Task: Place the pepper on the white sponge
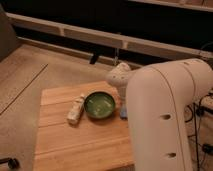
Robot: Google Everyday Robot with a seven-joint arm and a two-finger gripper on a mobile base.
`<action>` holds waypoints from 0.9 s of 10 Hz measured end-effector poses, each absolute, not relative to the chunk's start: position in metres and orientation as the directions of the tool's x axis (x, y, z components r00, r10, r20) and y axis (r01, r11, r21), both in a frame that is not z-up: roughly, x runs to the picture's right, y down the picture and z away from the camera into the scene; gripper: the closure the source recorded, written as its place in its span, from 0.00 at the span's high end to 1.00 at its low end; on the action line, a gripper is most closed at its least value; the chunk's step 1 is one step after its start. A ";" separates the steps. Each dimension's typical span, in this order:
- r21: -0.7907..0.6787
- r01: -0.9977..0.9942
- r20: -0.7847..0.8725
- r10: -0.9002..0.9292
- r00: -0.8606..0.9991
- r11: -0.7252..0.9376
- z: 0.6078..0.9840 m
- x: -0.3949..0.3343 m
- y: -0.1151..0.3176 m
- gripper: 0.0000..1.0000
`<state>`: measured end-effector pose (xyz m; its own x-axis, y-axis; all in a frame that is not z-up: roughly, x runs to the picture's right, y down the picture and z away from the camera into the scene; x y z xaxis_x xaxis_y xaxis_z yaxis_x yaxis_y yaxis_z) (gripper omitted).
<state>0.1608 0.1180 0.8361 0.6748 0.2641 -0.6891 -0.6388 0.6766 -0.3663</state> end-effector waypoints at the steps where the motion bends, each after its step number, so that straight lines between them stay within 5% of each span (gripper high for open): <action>1: -0.370 -0.629 -0.673 0.269 0.689 0.684 0.837 0.156 0.117 0.48; 3: -0.365 -0.618 -0.663 0.272 0.698 0.696 0.837 0.154 0.116 0.65; 9: -0.364 -0.620 -0.663 0.274 0.697 0.696 0.836 0.154 0.116 0.65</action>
<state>0.1539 0.1156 0.8364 0.6967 0.2737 -0.6631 -0.6196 0.6956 -0.3638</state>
